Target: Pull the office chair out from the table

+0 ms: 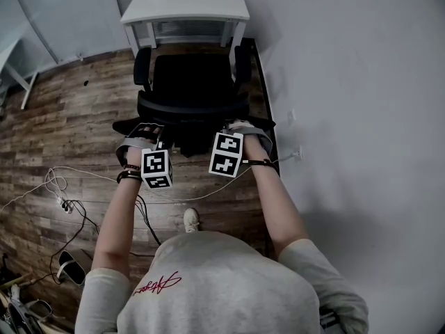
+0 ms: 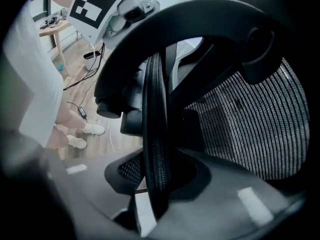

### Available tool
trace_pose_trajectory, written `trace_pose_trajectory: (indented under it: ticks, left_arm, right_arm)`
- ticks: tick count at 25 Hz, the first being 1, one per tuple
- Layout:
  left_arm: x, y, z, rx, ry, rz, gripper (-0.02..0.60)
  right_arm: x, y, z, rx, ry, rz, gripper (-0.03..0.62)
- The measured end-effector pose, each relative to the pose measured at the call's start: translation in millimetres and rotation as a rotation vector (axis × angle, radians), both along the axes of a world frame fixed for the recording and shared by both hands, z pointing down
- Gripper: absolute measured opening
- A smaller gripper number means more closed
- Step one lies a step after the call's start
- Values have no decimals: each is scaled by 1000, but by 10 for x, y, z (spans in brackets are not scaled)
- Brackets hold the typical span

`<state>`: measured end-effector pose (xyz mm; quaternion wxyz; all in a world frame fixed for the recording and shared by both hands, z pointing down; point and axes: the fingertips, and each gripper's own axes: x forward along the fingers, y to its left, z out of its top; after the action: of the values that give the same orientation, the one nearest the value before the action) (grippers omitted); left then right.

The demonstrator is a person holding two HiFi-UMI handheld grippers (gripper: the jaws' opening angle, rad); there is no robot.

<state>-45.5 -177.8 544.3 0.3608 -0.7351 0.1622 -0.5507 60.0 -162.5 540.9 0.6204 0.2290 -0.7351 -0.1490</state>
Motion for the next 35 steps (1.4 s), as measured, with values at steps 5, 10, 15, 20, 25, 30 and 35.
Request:
trace_pose_trajectory:
  ticks: [5, 10, 15, 20, 25, 30, 35]
  left_arm:
    - [32, 82, -9, -7, 1, -1, 92]
    - [70, 227, 31, -14, 6, -4, 92]
    - [80, 297, -8, 0, -1, -6, 92]
    - [58, 445, -13, 6, 4, -8, 92]
    - [92, 538, -18, 5, 5, -10, 92]
    - [139, 628, -9, 1, 5, -11, 92]
    - [147, 762, 24, -1, 6, -13, 92]
  right_arm:
    - [23, 73, -5, 3, -2, -2, 109]
    - [66, 214, 12, -3, 4, -7, 109]
    - [82, 289, -7, 5, 0, -8, 109]
    - [59, 436, -12, 3, 3, -12, 109]
    - [90, 533, -12, 3, 2, -13, 109]
    - [132, 610, -3, 3, 2, -17, 109]
    - [141, 728, 15, 11, 1, -20, 109]
